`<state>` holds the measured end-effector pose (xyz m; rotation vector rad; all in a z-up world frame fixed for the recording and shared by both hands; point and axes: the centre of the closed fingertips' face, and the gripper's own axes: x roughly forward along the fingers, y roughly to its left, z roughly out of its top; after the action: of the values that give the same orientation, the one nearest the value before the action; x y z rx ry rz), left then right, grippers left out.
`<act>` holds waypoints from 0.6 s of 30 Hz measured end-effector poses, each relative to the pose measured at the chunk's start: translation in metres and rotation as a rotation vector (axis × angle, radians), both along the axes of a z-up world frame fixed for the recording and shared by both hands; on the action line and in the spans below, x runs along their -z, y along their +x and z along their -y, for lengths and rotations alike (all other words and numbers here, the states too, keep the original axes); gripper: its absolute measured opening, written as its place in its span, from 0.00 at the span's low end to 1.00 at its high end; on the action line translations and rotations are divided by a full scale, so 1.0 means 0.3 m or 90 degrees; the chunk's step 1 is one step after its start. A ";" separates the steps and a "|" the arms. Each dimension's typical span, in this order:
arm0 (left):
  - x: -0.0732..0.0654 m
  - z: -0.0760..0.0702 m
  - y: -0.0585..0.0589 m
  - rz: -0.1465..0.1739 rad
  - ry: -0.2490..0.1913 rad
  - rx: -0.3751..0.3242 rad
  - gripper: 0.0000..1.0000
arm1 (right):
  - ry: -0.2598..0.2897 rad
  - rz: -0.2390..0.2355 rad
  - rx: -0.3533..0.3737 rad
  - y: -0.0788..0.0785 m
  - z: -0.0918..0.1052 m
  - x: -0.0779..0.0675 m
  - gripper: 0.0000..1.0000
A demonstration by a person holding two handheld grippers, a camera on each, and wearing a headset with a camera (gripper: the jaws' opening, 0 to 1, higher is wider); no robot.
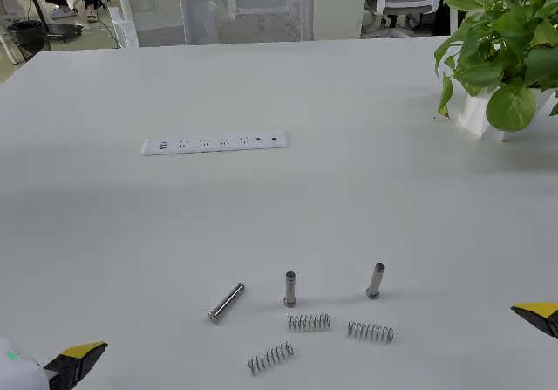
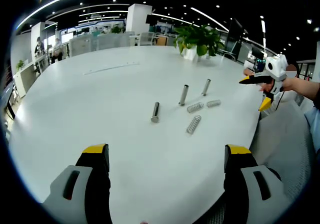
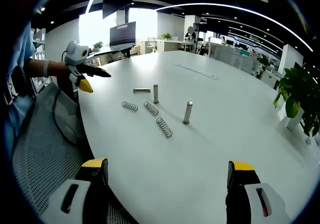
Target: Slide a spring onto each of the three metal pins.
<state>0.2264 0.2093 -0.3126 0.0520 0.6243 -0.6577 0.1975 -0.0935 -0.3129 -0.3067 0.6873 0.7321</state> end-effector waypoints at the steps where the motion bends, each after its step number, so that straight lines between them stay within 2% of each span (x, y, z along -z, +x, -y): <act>1: 0.000 0.001 0.000 -0.001 0.000 0.001 0.95 | 0.000 -0.001 0.000 0.000 0.000 0.002 0.99; 11: -0.005 0.013 0.016 -0.005 0.006 0.016 0.92 | 0.000 -0.007 -0.001 -0.008 0.003 0.010 0.99; 18: -0.015 0.024 0.046 -0.004 0.008 0.030 0.88 | 0.002 -0.007 -0.002 -0.008 -0.001 0.010 0.99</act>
<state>0.2402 0.2020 -0.3080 0.0761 0.6353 -0.7000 0.1952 -0.0934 -0.3160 -0.3007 0.6965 0.7384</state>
